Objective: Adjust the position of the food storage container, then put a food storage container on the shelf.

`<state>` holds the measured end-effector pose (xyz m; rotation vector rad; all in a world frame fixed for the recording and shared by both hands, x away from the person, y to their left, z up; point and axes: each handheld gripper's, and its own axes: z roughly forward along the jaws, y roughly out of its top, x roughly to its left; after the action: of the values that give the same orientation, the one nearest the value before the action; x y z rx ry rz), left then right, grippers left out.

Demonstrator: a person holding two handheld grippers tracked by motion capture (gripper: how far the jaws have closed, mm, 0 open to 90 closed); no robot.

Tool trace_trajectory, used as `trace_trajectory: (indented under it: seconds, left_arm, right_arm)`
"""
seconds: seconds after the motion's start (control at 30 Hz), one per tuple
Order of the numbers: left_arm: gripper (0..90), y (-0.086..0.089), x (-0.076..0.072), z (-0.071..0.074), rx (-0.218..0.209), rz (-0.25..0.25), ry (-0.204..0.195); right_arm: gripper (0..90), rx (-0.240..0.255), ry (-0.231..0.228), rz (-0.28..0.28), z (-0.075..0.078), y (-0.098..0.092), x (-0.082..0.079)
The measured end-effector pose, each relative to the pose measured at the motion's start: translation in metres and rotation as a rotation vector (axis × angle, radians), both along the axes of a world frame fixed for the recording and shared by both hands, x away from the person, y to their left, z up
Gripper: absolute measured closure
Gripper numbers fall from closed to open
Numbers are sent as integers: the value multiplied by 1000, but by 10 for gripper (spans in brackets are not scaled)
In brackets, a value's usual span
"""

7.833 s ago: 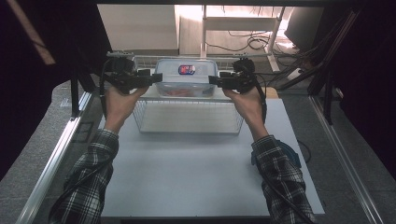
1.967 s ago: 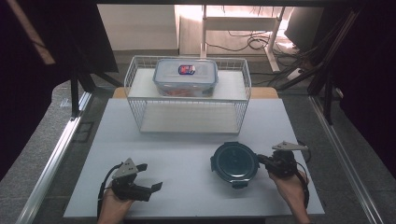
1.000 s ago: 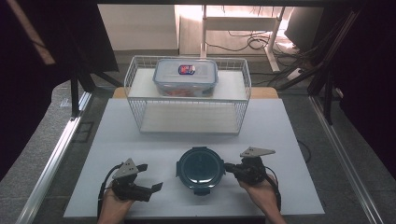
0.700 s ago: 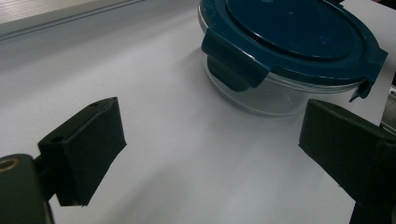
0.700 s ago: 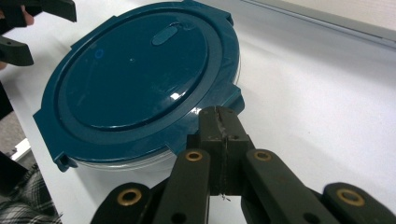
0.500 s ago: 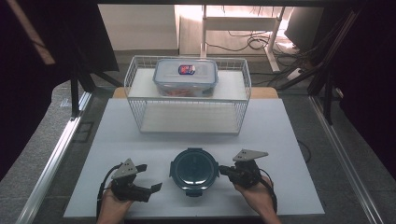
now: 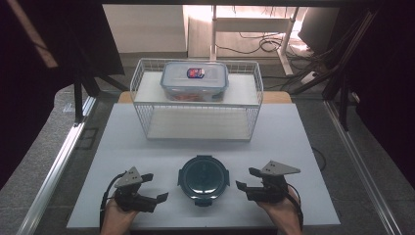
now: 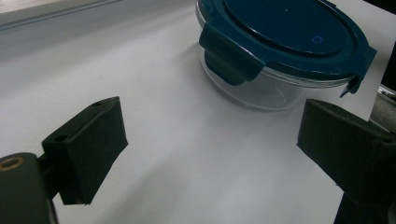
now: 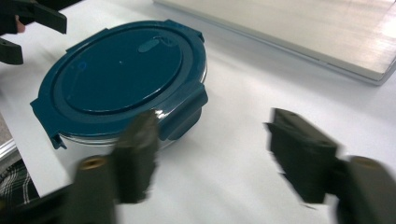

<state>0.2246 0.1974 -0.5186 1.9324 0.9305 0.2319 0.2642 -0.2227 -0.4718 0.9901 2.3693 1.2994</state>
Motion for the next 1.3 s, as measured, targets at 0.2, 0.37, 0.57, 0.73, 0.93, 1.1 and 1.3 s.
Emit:
trace_trajectory:
  seconds: [0.2, 0.37, 0.57, 0.73, 0.93, 1.1, 1.3]
  left_arm:
    - [54, 0, -1, -3, 12, 0, -15]
    - [50, -2, 0, -5, 21, 1, -13]
    - [50, -2, 0, -5, 20, -2, -5]
    - [50, -2, 3, -5, -4, -12, 19]
    - [47, -7, 4, -3, 0, -23, 23]
    - [53, -13, 6, 1, 7, -35, 27]
    - [48, -24, 14, 8, -22, -70, 36]
  right_arm:
    - [39, -91, -53, -5, -8, 6, -4]
    - [33, -139, -53, 8, -16, 7, -5]
    - [30, -109, -47, 7, -15, 5, -4]
    - [28, -81, -51, 7, -12, 7, -2]
    - [32, -69, -45, 7, -9, 11, 0]
    - [28, -63, -20, 13, -6, 19, 2]
    - [11, -54, 43, 39, -8, 29, 11]
